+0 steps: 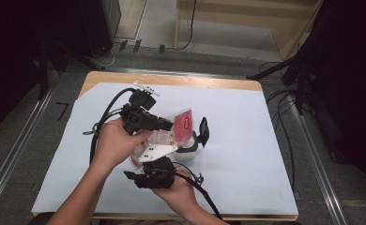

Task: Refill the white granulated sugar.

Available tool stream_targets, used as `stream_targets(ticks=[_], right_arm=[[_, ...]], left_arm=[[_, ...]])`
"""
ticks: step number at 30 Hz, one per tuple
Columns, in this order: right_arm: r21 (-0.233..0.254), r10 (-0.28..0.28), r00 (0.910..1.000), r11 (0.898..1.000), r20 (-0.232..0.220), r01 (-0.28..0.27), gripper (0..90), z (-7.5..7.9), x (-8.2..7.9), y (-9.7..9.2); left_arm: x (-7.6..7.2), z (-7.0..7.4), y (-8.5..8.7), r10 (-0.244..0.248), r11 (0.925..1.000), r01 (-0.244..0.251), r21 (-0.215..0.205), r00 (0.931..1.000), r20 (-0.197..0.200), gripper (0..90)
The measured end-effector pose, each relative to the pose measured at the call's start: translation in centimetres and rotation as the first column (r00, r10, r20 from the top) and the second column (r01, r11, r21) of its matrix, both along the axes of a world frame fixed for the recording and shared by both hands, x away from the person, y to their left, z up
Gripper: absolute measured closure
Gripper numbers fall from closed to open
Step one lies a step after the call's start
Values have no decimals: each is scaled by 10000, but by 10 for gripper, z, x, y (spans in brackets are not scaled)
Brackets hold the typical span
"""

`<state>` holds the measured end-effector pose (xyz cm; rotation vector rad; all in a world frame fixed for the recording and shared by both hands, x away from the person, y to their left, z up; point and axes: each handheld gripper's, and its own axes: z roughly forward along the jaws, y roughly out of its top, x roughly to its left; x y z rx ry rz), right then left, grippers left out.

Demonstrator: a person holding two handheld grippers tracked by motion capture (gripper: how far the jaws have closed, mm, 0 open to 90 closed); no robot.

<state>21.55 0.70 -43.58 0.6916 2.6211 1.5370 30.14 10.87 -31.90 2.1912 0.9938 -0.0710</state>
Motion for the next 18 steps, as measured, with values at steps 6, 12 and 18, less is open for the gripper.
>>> stream_targets(ticks=[6,12,18], right_arm=[[-263,120,9998,9996,178,-116,573,-5,-2,2],[-453,284,9989,9986,364,-268,576,-10,-3,3],[-686,445,9984,9968,357,-420,575,-18,-1,1]], left_arm=[[0,-2,2,-95,9998,98,166,9998,-194,821],[1,-6,2,-236,9995,245,220,9990,-382,821],[3,-11,0,-324,9991,339,259,9979,-554,821]])
